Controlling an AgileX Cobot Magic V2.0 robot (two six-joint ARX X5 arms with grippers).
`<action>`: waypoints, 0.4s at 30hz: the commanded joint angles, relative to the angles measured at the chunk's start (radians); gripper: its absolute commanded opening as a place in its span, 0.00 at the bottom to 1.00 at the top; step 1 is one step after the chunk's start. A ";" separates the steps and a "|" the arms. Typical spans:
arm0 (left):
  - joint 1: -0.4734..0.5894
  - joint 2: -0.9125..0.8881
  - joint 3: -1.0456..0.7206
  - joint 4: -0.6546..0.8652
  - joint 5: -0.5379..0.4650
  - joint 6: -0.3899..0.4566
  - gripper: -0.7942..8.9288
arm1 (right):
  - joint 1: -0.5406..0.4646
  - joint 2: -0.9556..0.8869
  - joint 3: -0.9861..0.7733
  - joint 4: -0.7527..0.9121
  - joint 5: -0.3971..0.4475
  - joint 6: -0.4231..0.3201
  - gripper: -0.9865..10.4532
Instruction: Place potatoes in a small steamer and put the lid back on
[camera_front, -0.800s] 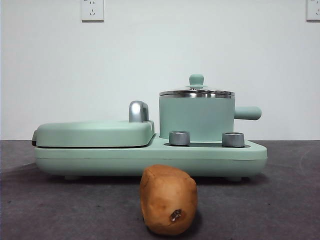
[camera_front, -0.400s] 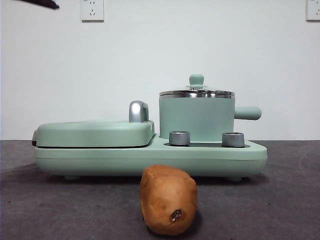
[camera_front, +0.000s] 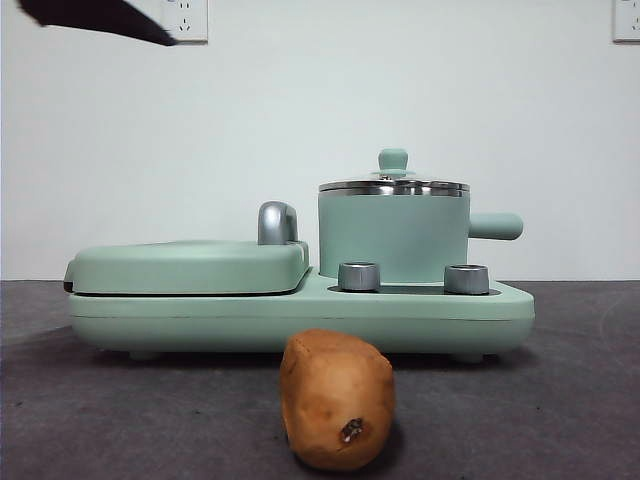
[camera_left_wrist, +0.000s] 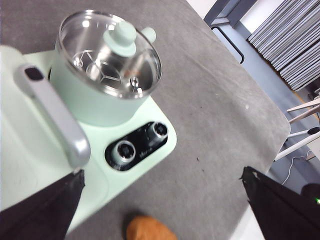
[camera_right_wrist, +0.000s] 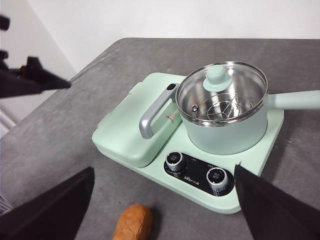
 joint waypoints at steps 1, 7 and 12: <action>-0.033 0.097 0.111 0.011 -0.019 0.018 0.61 | 0.003 0.004 0.014 0.010 -0.001 -0.008 0.48; -0.121 0.320 0.364 -0.033 -0.177 0.043 0.60 | 0.003 0.004 0.014 0.010 -0.001 0.001 0.48; -0.186 0.521 0.592 -0.096 -0.333 0.082 0.60 | 0.003 0.004 0.014 0.010 -0.002 0.025 0.48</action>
